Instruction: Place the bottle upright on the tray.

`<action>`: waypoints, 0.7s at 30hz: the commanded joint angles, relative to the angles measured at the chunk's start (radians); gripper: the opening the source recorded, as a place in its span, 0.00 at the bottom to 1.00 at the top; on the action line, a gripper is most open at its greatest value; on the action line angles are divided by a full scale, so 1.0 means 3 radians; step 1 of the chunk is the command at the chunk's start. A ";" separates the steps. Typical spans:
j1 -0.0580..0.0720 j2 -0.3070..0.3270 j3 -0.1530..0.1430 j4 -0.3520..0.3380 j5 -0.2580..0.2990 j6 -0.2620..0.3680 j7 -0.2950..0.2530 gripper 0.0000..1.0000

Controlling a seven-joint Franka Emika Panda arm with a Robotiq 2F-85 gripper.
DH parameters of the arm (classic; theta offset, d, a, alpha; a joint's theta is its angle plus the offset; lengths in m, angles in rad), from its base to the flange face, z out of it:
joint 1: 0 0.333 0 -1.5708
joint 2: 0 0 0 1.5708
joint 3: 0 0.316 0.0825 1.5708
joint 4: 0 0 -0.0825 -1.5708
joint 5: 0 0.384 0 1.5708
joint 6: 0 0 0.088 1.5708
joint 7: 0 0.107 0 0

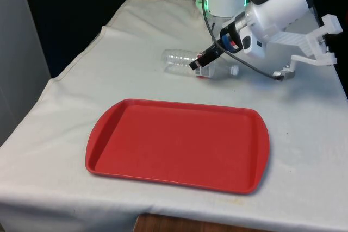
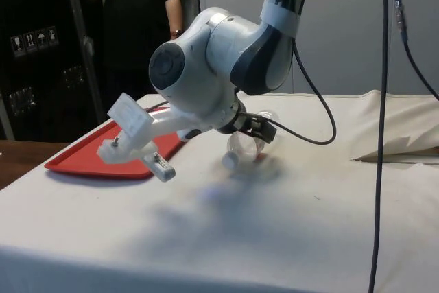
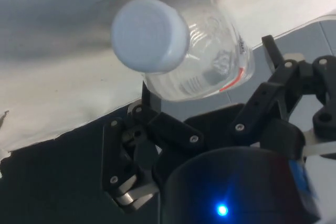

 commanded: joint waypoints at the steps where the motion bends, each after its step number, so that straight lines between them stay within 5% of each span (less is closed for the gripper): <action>1: 0.0007 0.0017 -0.0003 0.0010 -0.0023 0.0007 0.0010 1.00; 6: 0.0007 0.0037 0.0003 0.0020 -0.0027 0.0007 0.0010 1.00; 15: 0.0003 0.0053 0.0013 0.0033 -0.0030 -0.0003 0.0010 0.42; 21: -0.0003 0.0053 0.0030 0.0037 -0.0037 -0.0027 0.0013 0.24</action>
